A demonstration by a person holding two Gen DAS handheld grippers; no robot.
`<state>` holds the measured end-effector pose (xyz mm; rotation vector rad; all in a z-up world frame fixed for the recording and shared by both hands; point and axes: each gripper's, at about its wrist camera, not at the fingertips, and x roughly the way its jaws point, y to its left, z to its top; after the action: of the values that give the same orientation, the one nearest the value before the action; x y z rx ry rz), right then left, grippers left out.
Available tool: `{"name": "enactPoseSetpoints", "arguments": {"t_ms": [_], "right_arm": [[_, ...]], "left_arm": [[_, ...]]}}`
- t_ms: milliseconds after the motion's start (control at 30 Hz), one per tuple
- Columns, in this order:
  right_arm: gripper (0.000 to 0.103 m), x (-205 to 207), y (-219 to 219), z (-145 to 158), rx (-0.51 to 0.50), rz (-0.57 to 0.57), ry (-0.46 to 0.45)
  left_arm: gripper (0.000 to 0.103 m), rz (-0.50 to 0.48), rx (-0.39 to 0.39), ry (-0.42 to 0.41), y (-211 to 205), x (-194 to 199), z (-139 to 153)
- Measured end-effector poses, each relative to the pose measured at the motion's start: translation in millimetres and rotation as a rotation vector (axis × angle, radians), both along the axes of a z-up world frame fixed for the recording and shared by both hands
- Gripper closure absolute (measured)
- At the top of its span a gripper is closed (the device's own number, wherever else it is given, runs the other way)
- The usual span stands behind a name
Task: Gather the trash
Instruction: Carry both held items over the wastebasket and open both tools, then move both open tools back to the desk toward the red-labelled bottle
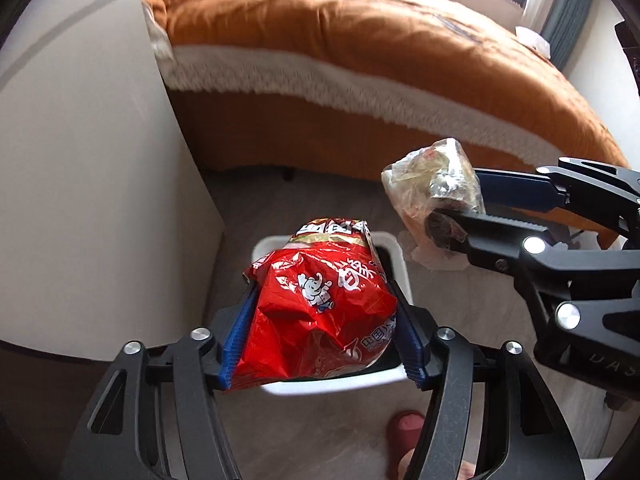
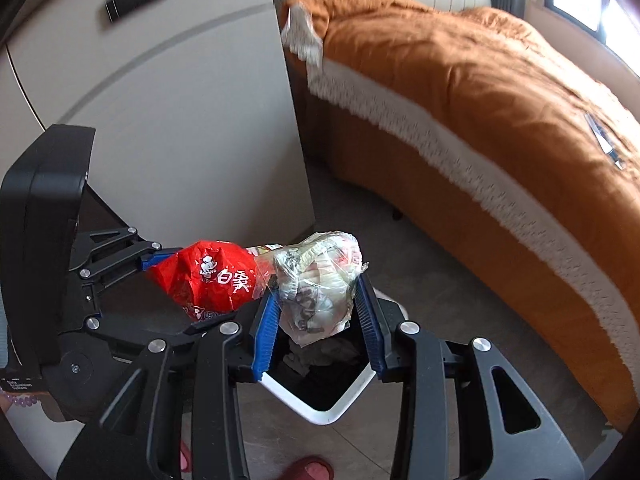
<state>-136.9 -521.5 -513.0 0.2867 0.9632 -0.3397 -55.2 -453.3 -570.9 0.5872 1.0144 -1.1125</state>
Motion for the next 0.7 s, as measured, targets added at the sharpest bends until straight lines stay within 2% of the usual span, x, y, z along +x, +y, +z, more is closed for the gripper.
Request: {"name": "enactPoseSetpoints", "arguments": {"t_ms": [33, 67, 100, 233, 367, 467, 567, 700], "right_arm": [[0.036, 1, -1, -18, -0.010, 0.009, 0.013], [0.019, 2, -1, -30, -0.033, 0.004, 0.025], [0.005, 1, -4, -43, -0.068, -0.025, 0.029], [0.004, -2, -13, -74, -0.043, -0.046, 0.054], [0.004, 0, -7, -74, -0.052, -0.036, 0.080], [0.004, 6, 0, -58, -0.055, -0.019, 0.076], [0.004, 13, 1, -36, -0.055, -0.008, 0.060], [0.004, 21, 10, 10, -0.082, -0.010, 0.032]], "left_arm": [[0.012, 0.002, -0.002, -0.004, 0, 1, -11], [0.005, 0.007, -0.010, -0.015, 3, 1, -22], [0.005, -0.005, 0.011, -0.019, 3, 1, -43], [0.005, 0.007, 0.029, 0.001, 14, 4, -75], [0.005, 0.024, 0.022, 0.003, 21, 5, -72], [0.005, 0.028, 0.023, 0.014, 25, 9, -57], [0.005, 0.032, 0.008, -0.002, 33, 9, -30], [0.005, 0.056, -0.036, -0.011, 42, 18, 23]]}}
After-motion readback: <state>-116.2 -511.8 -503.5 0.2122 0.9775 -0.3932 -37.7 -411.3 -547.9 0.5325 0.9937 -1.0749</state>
